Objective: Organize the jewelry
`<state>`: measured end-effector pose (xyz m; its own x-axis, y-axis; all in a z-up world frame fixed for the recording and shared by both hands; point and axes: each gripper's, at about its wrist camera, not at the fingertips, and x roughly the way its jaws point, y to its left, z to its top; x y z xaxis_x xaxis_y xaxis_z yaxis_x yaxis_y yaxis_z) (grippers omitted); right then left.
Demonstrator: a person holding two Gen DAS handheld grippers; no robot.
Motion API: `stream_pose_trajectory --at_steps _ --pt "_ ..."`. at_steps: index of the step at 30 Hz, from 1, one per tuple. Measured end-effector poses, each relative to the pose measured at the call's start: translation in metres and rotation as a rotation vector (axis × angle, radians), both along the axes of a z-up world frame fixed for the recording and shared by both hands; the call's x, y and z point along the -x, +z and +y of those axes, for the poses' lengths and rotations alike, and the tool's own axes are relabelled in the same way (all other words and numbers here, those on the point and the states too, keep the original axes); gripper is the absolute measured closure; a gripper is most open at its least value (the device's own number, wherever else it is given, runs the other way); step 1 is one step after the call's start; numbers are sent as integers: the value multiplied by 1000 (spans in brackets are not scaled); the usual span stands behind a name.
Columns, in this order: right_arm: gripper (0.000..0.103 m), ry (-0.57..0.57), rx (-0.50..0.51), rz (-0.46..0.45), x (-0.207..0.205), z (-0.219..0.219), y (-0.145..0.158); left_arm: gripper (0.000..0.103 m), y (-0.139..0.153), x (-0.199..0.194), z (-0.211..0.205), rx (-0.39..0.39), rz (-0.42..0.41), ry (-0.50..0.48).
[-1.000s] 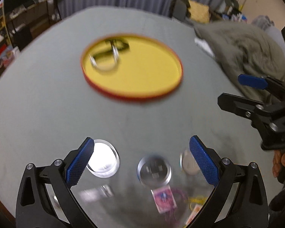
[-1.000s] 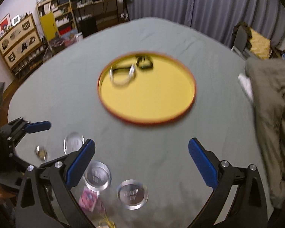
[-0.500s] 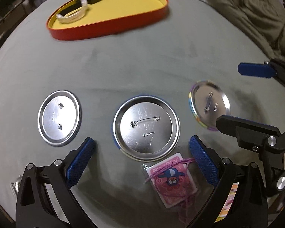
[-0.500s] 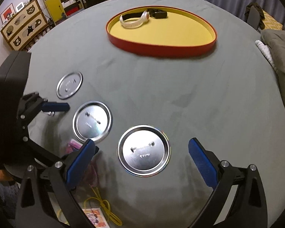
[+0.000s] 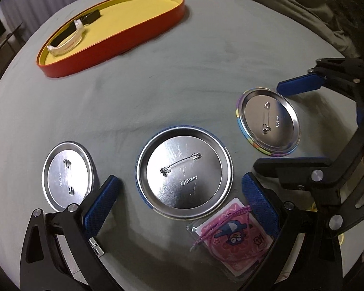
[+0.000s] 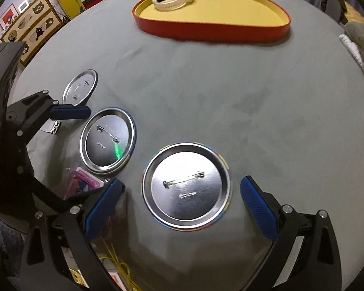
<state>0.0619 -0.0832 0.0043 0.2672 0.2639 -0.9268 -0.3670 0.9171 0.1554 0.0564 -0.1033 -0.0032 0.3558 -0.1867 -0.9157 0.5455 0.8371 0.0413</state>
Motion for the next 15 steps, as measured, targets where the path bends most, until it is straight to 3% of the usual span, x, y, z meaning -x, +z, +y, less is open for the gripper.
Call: stream_pose_trajectory --at_steps 8,15 --pt "8 -16 17 6 -4 2 -9 5 -1 4 4 23 -7 -21" --pt "15 -8 46 -37 2 4 -10 5 0 4 3 14 -11 -33"
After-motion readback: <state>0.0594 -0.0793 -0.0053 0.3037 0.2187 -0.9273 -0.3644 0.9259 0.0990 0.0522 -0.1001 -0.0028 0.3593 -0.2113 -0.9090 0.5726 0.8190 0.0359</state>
